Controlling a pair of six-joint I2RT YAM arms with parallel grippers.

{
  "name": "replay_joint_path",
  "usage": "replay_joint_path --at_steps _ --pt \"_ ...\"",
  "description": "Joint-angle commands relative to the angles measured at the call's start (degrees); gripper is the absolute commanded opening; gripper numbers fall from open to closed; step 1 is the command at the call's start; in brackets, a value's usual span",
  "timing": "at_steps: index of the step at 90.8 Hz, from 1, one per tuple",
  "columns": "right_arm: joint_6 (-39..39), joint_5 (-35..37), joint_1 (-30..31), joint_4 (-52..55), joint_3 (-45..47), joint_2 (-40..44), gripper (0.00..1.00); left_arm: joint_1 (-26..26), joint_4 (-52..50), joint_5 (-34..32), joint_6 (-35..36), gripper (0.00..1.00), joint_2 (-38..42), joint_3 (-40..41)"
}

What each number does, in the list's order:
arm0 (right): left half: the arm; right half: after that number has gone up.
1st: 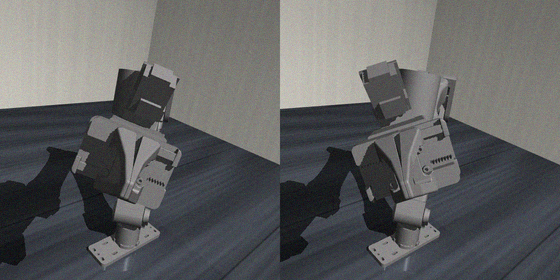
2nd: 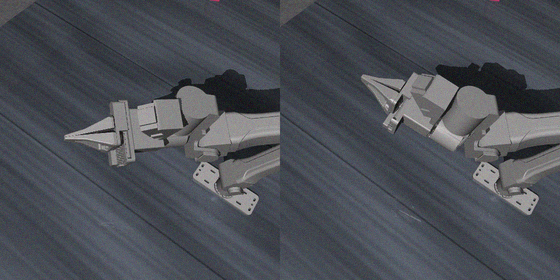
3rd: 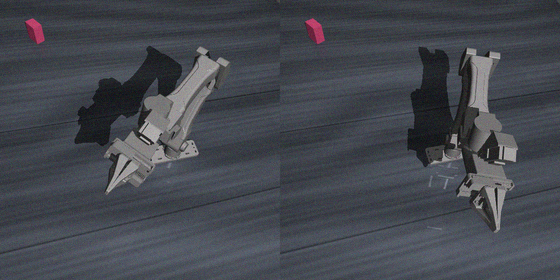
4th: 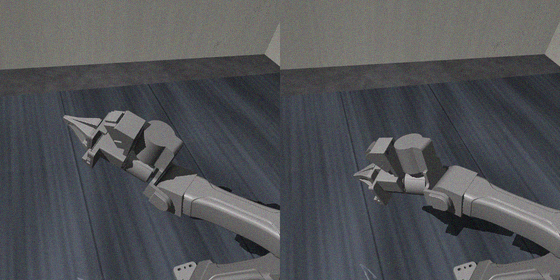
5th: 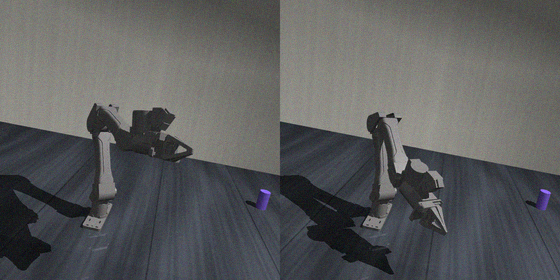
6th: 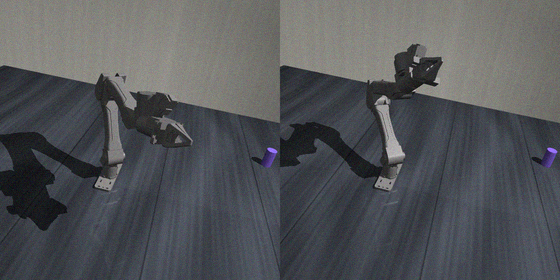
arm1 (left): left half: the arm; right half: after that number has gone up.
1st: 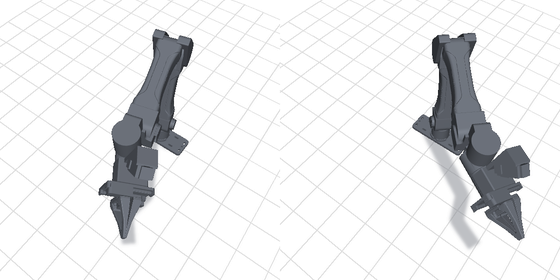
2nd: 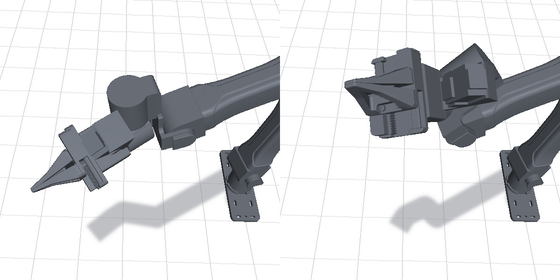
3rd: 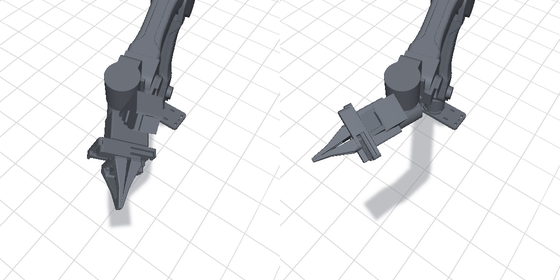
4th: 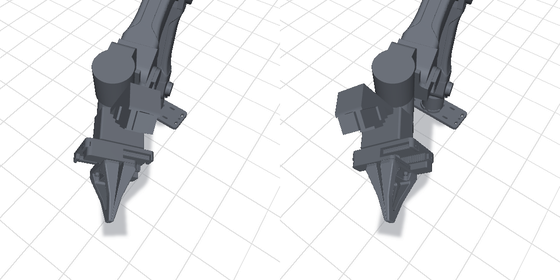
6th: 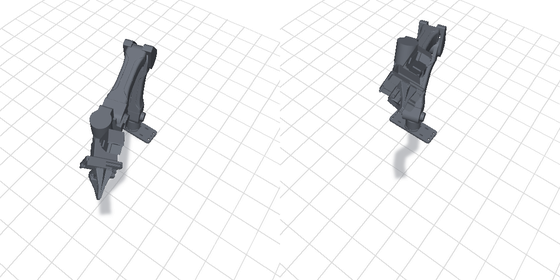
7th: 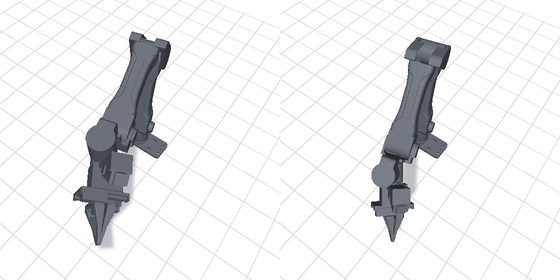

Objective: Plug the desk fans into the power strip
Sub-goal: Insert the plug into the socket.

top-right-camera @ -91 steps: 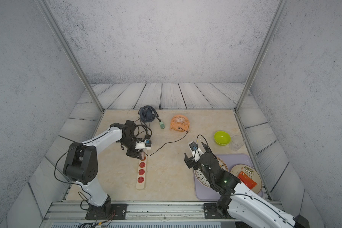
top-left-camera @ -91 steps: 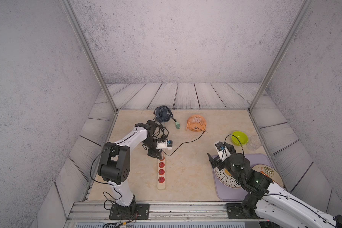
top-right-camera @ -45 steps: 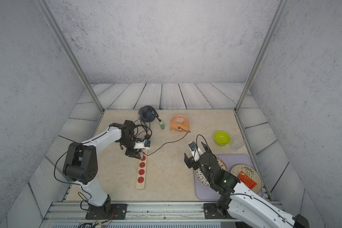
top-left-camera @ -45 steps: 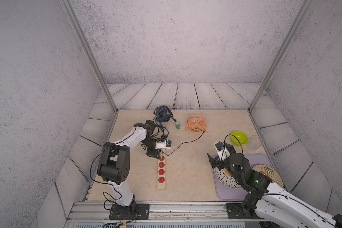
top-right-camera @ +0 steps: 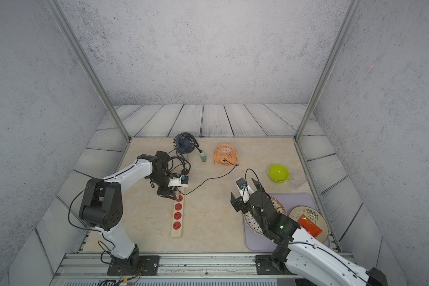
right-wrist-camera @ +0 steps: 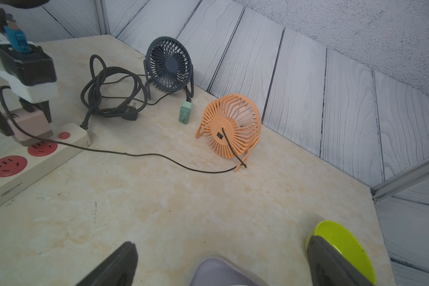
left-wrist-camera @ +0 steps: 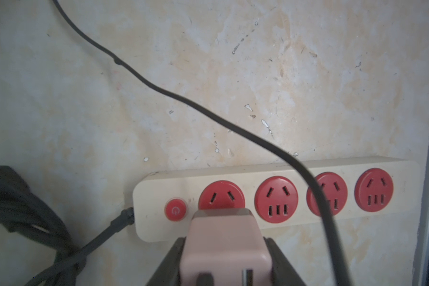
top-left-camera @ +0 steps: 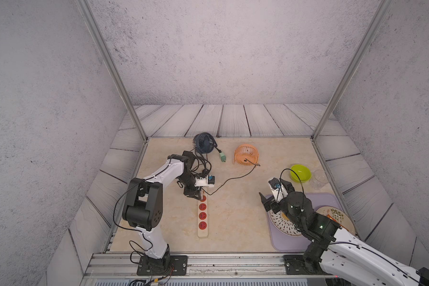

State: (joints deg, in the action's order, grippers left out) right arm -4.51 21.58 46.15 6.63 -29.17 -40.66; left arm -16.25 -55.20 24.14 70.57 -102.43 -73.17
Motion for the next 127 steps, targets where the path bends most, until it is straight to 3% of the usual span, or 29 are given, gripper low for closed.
replay_joint_path --at_steps 1,25,55,78,99,113,127 --pt "0.31 -0.20 -0.14 -0.42 0.28 0.00 0.99 -0.96 1.86 -6.97 -2.97 0.00 -4.81 1.45" --pt "0.30 0.02 -0.12 -0.50 0.33 -0.23 0.99 -1.50 2.55 -12.28 -2.76 0.00 -6.34 3.14" --pt "0.19 0.08 -0.18 -0.66 0.38 -0.44 0.99 -1.57 12.28 -13.17 -2.03 0.00 0.30 11.69" --pt "0.30 -0.08 -0.14 -0.48 0.49 -0.12 0.99 -1.51 7.16 -13.00 -4.99 0.00 -5.35 5.26" --pt "0.36 0.01 -0.18 -1.05 0.73 0.08 0.99 -2.80 1.79 -17.66 -5.71 0.00 -9.33 1.50" --pt "0.54 0.43 -0.17 -0.28 0.31 -0.43 0.99 -5.15 2.85 -22.60 -7.80 0.00 -9.96 1.66" --pt "0.29 0.19 -0.18 -0.19 0.27 0.09 0.99 -5.72 5.66 -23.15 -7.89 0.00 -7.08 5.14"
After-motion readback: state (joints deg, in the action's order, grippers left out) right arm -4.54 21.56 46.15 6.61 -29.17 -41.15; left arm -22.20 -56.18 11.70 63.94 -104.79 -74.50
